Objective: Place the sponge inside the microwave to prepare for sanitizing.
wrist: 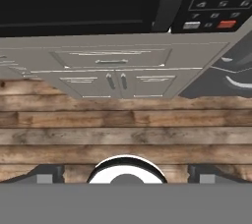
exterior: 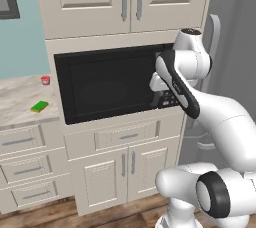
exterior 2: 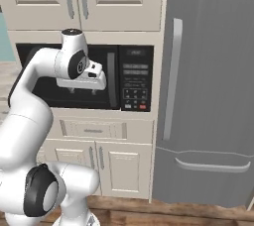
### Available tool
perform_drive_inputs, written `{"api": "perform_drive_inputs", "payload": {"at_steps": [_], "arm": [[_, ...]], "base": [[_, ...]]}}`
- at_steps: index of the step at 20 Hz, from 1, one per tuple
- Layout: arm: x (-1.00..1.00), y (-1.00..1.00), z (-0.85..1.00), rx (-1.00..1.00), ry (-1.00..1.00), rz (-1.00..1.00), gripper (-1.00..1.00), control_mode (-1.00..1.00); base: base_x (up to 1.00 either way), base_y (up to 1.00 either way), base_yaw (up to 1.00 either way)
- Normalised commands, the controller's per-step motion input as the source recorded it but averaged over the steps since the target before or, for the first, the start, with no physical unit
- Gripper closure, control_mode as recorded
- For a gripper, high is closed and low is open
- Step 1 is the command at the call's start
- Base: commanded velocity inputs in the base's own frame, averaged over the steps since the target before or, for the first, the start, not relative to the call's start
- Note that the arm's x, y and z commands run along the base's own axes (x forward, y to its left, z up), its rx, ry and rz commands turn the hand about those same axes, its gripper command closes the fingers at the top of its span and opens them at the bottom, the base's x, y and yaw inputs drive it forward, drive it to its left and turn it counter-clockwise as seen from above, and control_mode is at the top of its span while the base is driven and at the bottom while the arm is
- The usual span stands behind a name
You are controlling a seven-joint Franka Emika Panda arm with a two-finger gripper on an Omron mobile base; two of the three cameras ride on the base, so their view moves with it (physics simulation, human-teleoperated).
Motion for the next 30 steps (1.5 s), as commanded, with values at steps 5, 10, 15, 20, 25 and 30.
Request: {"api": "perform_drive_inputs", "payload": {"at_steps": [5,10,15,20,25,30], "arm": [[0.04,0.0,0.0,0.0,-0.06,0.0,-1.0,-1.0],[0.37,-0.03,0.0,0.0,-0.2,0.02,-1.0,-1.0],[0.42,-0.33,0.0,0.0,-0.03,0.03,-1.0,-1.0],[0.49,-0.33,0.0,0.0,0.14,0.0,-1.0,-1.0],[0.58,-0.01,0.0,0.0,0.0,0.0,-1.0,-1.0],[0.66,0.0,-0.03,0.0,0.0,0.0,-1.0,-1.0]], "base": [[0.0,0.0,0.0],[0.0,0.0,0.0],[0.0,0.0,0.0],[0.0,0.0,0.0],[0.0,0.0,0.0],[0.0,0.0,0.0]]}}
